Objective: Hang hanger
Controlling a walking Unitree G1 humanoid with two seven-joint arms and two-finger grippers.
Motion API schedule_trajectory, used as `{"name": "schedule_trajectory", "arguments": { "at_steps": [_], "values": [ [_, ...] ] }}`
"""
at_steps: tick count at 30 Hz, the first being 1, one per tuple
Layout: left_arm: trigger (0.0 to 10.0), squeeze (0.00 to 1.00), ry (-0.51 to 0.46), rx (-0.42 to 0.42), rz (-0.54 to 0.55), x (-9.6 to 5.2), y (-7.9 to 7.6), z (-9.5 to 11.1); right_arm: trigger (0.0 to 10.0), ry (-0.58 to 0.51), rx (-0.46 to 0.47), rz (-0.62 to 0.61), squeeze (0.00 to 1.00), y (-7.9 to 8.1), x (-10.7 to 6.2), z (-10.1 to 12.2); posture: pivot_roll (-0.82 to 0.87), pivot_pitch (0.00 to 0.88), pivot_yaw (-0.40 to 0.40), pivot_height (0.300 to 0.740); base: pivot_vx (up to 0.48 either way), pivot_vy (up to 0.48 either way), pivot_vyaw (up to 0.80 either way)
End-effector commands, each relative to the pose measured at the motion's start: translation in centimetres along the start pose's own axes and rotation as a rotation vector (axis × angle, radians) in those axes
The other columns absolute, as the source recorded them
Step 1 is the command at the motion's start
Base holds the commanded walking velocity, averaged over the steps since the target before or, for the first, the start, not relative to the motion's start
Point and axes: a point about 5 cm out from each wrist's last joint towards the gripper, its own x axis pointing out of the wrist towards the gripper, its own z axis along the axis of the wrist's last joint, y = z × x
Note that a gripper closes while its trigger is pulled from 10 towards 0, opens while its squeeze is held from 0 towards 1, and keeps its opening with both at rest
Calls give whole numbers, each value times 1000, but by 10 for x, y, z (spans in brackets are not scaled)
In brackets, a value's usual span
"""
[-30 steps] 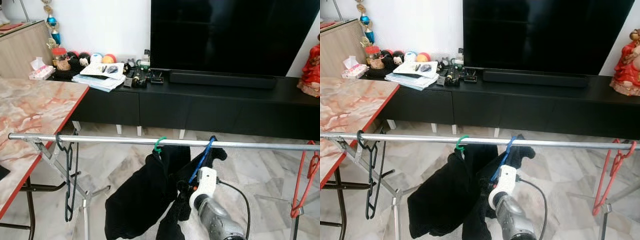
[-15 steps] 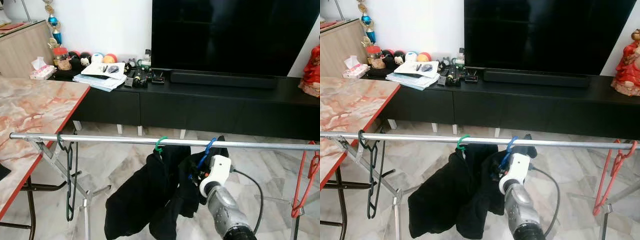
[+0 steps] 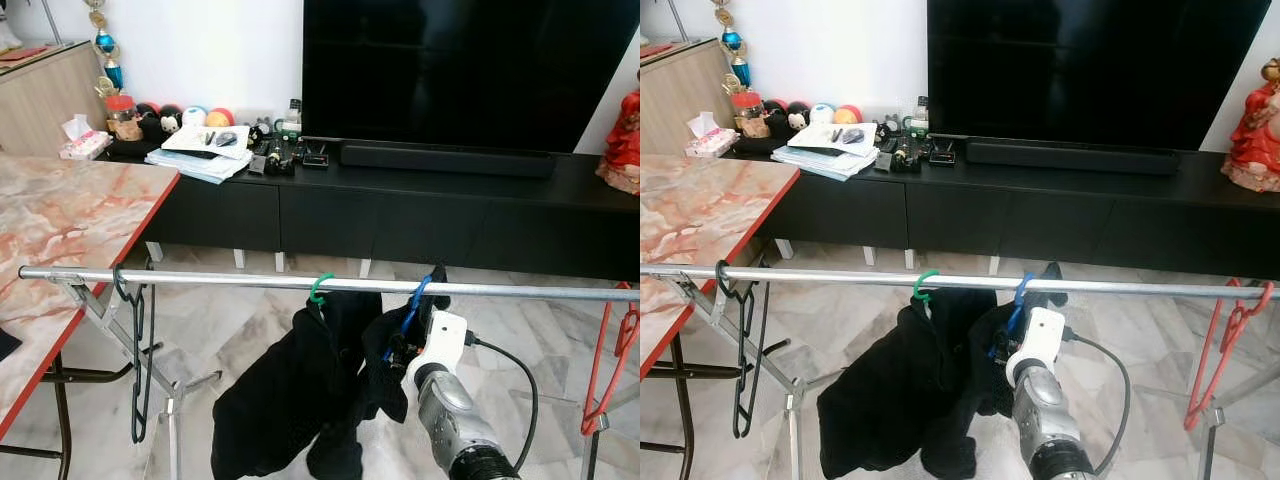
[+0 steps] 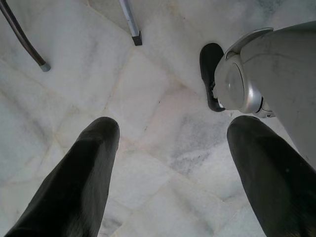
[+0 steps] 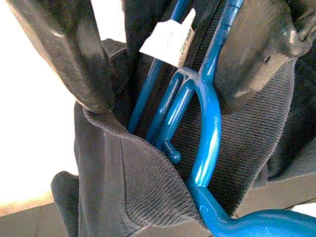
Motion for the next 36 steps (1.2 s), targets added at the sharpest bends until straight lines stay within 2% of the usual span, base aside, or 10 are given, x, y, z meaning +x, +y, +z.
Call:
{"name": "schedule_trajectory", "arguments": {
  "at_steps": [1,6,9,12,14,18,21,26,36],
  "values": [
    [10000,0,21,27,-4,0,0,-3,10000,61,26,40,0,6,-1,-13,172,0,3,740,0,0,0],
    [10000,0,19,27,-3,0,0,-2,10000,71,21,71,0,14,0,-13,173,0,3,740,0,0,0],
    [10000,0,18,27,-1,0,0,-2,10000,45,62,143,0,23,1,-7,178,0,3,740,0,0,0],
    [10000,0,18,27,1,0,0,-2,10000,26,49,252,0,33,1,-2,177,0,3,740,0,0,0],
    [10000,0,18,27,1,0,0,-2,10000,22,32,269,0,34,1,-2,177,0,3,740,0,0,0],
    [10000,0,17,27,0,0,0,-2,10000,8,19,215,0,29,2,0,177,0,2,740,0,0,0],
    [10000,0,16,30,-1,0,0,-2,10000,-9,24,97,0,16,4,4,179,0,3,740,0,0,0],
    [10000,0,18,32,-2,0,0,-2,10000,-5,30,-14,0,1,5,5,182,0,3,740,0,0,0],
    [10000,0,18,36,-7,0,0,-2,10000,19,13,-32,0,4,5,2,184,0,3,740,0,0,0]
  ]
}}
